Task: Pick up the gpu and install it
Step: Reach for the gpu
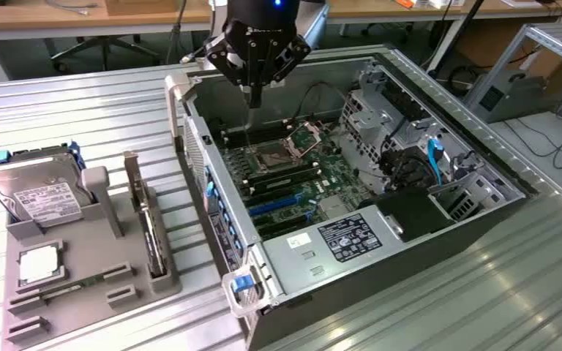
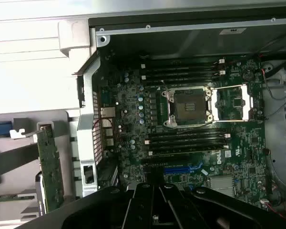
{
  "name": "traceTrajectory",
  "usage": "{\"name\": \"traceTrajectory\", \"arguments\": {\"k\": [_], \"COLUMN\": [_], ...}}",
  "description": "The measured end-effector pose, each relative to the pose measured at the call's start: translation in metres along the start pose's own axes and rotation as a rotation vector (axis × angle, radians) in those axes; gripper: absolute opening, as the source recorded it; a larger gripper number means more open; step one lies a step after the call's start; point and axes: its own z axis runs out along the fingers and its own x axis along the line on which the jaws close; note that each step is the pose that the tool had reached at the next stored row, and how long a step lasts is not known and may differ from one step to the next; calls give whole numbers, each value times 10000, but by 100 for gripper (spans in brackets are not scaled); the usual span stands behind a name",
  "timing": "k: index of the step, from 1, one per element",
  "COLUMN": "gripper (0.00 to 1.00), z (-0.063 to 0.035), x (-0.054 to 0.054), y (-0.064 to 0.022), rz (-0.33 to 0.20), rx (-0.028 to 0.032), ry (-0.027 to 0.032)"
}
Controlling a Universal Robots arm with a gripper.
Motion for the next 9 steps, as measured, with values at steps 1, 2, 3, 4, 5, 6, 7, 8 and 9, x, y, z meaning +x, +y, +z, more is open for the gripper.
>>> {"name": "traceTrajectory", "arguments": {"k": [1, 2, 3, 4, 5, 6, 7, 8, 9], "gripper": [11, 11, 11, 11, 11, 11, 11, 11, 11], "z": [0, 0, 0, 0, 0, 0, 0, 0, 0], "x": [0, 0, 0, 0, 0, 0, 0, 0, 0], "y": [0, 0, 0, 0, 0, 0, 0, 0, 0], "rz": [0, 0, 0, 0, 0, 0, 0, 0, 0], "rx": [0, 1, 1, 1, 0, 1, 0, 0, 0], "ry": [0, 0, 0, 0, 0, 0, 0, 0, 0]}}
